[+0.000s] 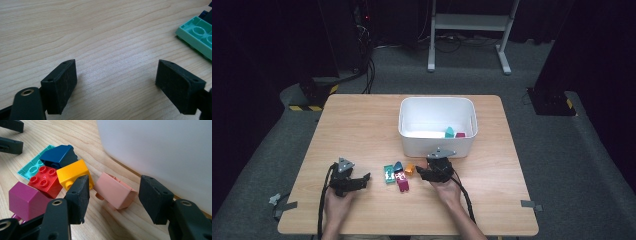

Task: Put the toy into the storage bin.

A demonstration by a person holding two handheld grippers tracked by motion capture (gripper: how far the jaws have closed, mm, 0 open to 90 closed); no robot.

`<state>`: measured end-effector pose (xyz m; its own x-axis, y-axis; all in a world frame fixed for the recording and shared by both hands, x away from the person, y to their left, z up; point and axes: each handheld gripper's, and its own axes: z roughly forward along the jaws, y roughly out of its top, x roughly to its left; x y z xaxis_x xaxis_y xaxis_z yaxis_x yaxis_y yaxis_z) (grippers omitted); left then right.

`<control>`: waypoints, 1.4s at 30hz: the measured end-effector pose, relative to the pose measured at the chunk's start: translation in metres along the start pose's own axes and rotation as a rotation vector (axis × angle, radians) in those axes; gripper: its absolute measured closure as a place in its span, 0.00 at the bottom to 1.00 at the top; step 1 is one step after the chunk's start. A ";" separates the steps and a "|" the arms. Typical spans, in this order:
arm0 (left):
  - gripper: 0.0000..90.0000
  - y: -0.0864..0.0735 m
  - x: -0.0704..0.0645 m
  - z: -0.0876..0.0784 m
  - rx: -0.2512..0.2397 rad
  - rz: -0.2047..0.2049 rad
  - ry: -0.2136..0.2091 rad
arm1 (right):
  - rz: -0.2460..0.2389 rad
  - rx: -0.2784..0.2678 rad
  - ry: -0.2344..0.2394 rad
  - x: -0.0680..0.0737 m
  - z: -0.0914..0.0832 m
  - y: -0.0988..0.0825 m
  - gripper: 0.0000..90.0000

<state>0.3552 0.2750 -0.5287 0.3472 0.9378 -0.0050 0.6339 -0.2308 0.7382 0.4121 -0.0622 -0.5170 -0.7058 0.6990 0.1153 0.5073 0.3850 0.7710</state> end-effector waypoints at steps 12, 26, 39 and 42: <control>0.19 0.000 0.000 0.000 0.000 0.000 0.000 | -0.007 0.015 -0.019 0.001 0.006 -0.001 0.50; 0.19 0.000 0.000 0.000 0.000 -0.001 0.000 | -0.022 0.011 -0.043 0.001 0.004 -0.002 0.61; 0.19 0.000 0.000 0.000 0.000 -0.001 0.000 | -0.036 0.008 -0.057 0.001 0.001 -0.004 0.65; 0.19 0.000 0.000 0.000 0.000 -0.001 -0.001 | -0.047 0.006 -0.055 0.001 0.000 -0.004 0.65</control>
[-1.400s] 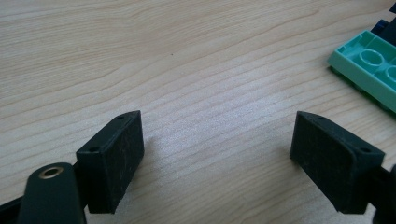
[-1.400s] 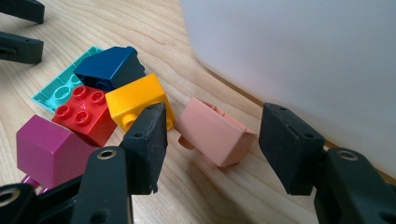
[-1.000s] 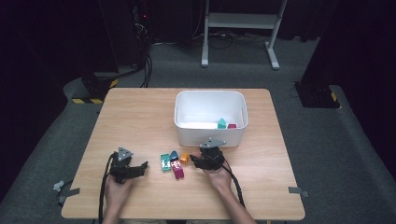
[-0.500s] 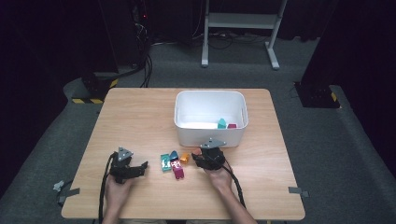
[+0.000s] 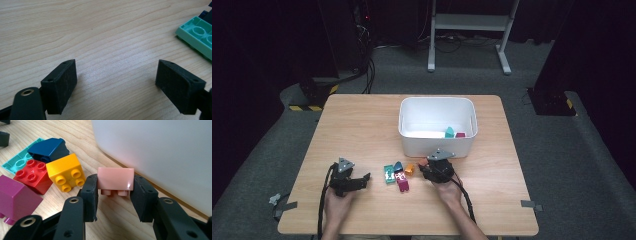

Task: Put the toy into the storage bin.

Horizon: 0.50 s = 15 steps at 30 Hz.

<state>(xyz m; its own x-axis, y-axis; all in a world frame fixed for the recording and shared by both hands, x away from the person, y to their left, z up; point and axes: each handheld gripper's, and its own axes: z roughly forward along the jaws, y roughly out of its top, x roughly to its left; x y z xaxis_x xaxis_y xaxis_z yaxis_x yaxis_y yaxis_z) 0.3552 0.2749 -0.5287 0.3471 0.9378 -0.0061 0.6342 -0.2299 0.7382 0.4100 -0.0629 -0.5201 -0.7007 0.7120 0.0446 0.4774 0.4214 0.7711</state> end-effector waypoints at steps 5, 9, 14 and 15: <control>0.19 0.000 0.000 0.000 0.000 0.000 0.001 | 0.004 -0.003 0.005 -0.001 -0.004 0.000 0.65; 0.19 0.000 0.000 0.000 0.000 0.000 0.000 | 0.006 -0.010 0.010 -0.002 -0.010 -0.001 0.65; 0.19 0.000 0.000 0.000 0.000 0.000 0.001 | 0.010 -0.019 0.019 -0.004 -0.016 -0.002 0.65; 0.19 0.000 0.000 0.000 0.000 0.001 0.001 | 0.012 -0.020 0.021 -0.004 -0.017 -0.002 0.65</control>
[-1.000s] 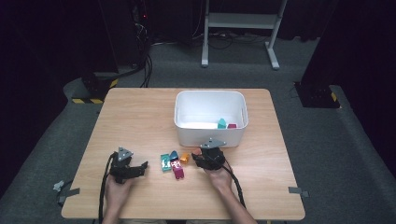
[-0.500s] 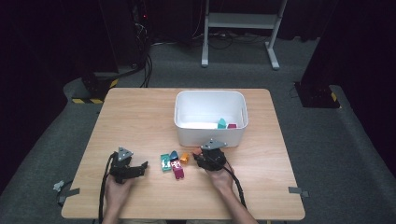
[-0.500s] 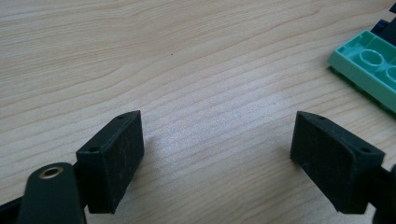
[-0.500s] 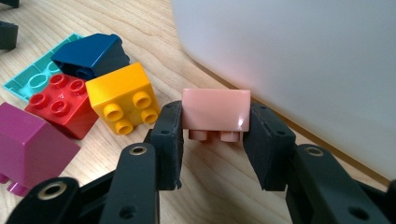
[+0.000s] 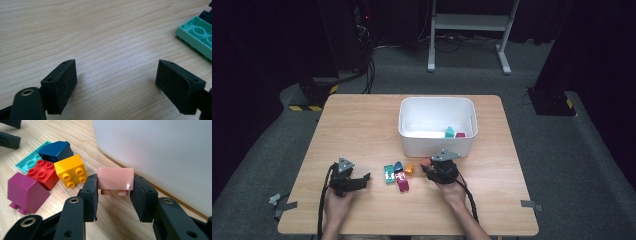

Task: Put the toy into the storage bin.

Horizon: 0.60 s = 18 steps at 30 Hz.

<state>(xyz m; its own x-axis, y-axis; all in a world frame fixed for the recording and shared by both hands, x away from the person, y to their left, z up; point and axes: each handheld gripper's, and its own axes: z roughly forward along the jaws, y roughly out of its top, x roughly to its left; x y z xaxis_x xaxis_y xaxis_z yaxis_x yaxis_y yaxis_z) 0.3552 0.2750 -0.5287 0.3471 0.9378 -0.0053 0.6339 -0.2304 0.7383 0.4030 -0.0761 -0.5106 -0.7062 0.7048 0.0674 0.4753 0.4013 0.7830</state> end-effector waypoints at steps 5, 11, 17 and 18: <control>0.19 0.000 0.000 0.000 0.000 0.000 0.000 | 0.002 -0.006 0.007 0.000 -0.006 0.001 0.65; 0.19 0.000 0.000 0.000 0.000 -0.001 0.000 | 0.008 -0.012 0.024 -0.004 -0.016 0.006 0.65; 0.19 0.000 0.000 0.000 0.002 0.000 0.000 | -0.005 -0.009 0.058 -0.006 -0.026 0.009 0.66; 0.19 0.000 0.000 0.000 0.002 0.000 0.001 | -0.007 -0.007 0.065 -0.007 -0.028 0.010 0.66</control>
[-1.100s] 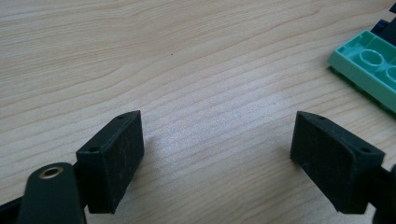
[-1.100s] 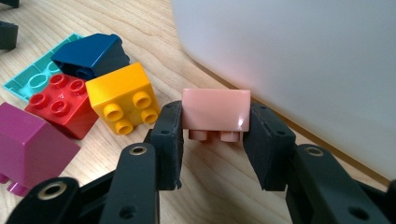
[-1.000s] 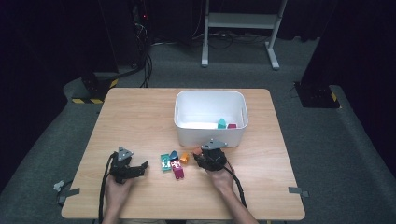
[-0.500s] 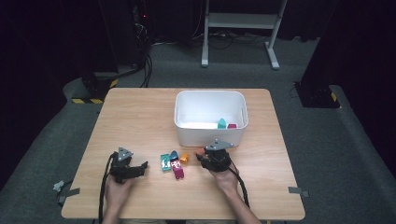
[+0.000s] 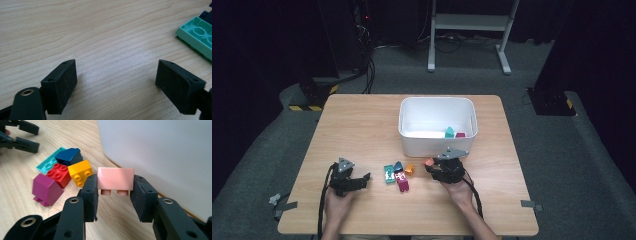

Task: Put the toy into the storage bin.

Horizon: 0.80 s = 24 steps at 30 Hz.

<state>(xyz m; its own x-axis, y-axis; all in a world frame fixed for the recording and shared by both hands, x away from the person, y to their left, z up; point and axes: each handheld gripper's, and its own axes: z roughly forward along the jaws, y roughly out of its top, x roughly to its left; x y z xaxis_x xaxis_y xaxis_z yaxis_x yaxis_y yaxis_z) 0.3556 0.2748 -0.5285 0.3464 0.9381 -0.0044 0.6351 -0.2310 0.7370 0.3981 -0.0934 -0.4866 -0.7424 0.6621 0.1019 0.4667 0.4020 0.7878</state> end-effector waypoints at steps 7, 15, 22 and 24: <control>0.20 0.000 0.000 0.000 0.000 -0.001 0.000 | -0.013 0.009 0.017 0.003 -0.016 0.004 0.66; 0.19 0.000 0.000 0.000 0.000 0.002 -0.003 | -0.003 -0.005 0.021 0.002 -0.032 0.010 0.66; 0.20 0.000 0.000 0.000 -0.002 -0.001 -0.003 | -0.009 -0.002 0.045 0.003 -0.033 0.018 0.66; 0.19 0.000 0.000 0.000 -0.003 -0.001 -0.003 | -0.009 -0.011 0.049 0.004 -0.035 0.021 0.66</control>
<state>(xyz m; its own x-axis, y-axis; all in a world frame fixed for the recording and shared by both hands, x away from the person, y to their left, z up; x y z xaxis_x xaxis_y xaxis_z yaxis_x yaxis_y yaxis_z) 0.3553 0.2751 -0.5287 0.3482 0.9374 -0.0073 0.6336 -0.2296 0.7388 0.3884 -0.1049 -0.4479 -0.7693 0.6266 0.1246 0.4550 0.4004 0.7954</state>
